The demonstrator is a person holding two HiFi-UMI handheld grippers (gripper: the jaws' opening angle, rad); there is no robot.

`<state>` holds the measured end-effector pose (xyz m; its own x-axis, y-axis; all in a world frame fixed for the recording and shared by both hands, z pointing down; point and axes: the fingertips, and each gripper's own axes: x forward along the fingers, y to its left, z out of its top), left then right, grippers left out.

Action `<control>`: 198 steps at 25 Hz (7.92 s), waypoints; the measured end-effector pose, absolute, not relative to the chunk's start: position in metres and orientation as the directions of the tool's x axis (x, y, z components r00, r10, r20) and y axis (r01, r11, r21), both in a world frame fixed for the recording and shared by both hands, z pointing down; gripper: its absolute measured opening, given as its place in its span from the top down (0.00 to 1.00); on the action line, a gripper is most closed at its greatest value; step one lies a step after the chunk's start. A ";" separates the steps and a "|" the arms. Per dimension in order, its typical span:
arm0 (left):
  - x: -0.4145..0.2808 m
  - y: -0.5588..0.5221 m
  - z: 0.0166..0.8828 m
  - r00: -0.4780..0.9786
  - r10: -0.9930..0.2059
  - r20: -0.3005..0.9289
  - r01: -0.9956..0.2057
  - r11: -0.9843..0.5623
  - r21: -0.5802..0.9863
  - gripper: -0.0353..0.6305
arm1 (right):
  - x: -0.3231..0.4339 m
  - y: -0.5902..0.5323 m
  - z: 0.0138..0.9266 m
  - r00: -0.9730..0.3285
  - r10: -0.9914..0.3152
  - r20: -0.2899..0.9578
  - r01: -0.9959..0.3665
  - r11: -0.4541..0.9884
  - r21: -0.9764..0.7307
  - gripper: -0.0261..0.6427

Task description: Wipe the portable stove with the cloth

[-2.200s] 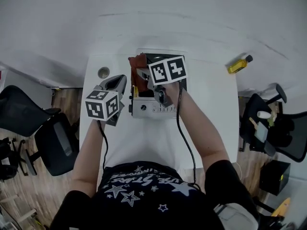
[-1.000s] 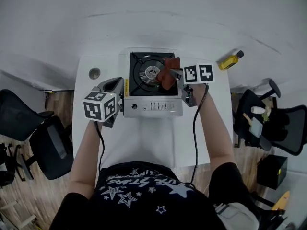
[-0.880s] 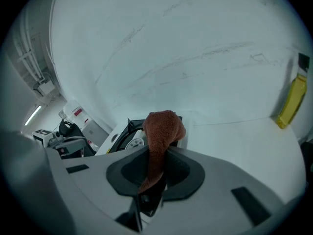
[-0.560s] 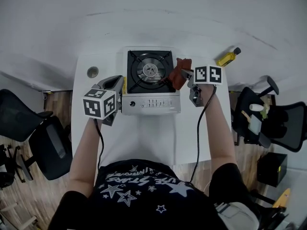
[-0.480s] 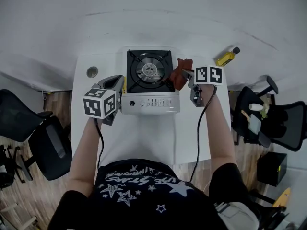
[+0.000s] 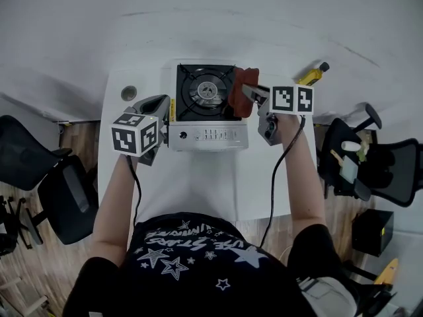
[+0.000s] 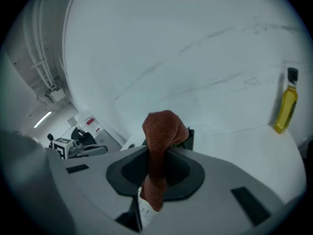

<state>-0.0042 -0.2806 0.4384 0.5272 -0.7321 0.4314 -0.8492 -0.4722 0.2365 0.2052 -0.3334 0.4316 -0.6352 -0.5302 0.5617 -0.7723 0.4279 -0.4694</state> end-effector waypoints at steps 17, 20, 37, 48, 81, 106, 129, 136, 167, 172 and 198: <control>-0.035 -0.261 0.451 0.478 -0.749 0.459 -0.878 -0.429 0.214 0.94 | 0.017 -0.271 0.447 -0.811 -0.254 0.527 -0.554 0.624 -0.552 0.87; -0.041 -0.259 0.456 0.469 -0.749 0.468 -0.883 -0.416 0.218 0.94 | 0.007 -0.272 0.472 -0.778 -0.245 0.578 -0.579 0.638 -0.508 0.87; -0.037 -0.251 0.473 0.476 -0.719 0.507 -0.878 -0.426 0.221 0.94 | 0.055 -0.283 0.504 -0.711 -0.293 0.640 -0.656 0.605 -0.451 0.87; -0.019 -0.250 0.478 0.502 -0.692 0.519 -0.860 -0.460 0.219 0.94 | 0.117 -0.287 0.516 -0.620 -0.353 0.701 -0.741 0.558 -0.375 0.87; 0.001 -0.244 0.484 0.509 -0.669 0.542 -0.854 -0.473 0.219 0.94 | 0.259 -0.290 0.528 -0.560 -0.474 0.679 -0.828 0.295 -0.477 0.87; -0.025 -0.219 0.479 0.561 -0.654 0.507 -0.822 -0.510 0.253 0.94 | 0.090 -0.214 0.448 -0.758 -0.425 0.495 -0.652 0.507 -0.563 0.87; -0.036 -0.201 0.497 0.561 -0.633 0.533 -0.823 -0.496 0.276 0.94 | 0.063 -0.210 0.520 -0.669 -0.366 0.647 -0.729 0.493 -0.475 0.87; -0.022 -0.199 0.494 0.572 -0.625 0.531 -0.814 -0.513 0.273 0.94 | 0.118 -0.215 0.522 -0.623 -0.441 0.646 -0.781 0.399 -0.480 0.87; -0.024 -0.171 0.489 0.662 -0.543 0.517 -0.734 -0.608 0.302 0.94 | 0.240 -0.182 0.524 -0.365 -0.675 0.641 -0.867 -0.005 -0.499 0.87; -0.031 -0.166 0.486 0.694 -0.512 0.505 -0.699 -0.646 0.306 0.94 | 0.223 -0.165 0.512 -0.345 -0.694 0.632 -0.870 -0.017 -0.493 0.87; -0.129 -0.089 0.475 0.798 -0.356 0.486 -0.536 -0.788 0.303 0.94 | 0.055 -0.057 0.484 -0.306 -0.766 0.565 -0.872 -0.012 -0.489 0.87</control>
<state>-0.1295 -0.0895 0.4753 0.7981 -0.3557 0.4863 -0.5360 -0.7878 0.3034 0.0554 -0.0571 0.4842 -0.3061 -0.7662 0.5650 -0.8724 -0.0118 -0.4886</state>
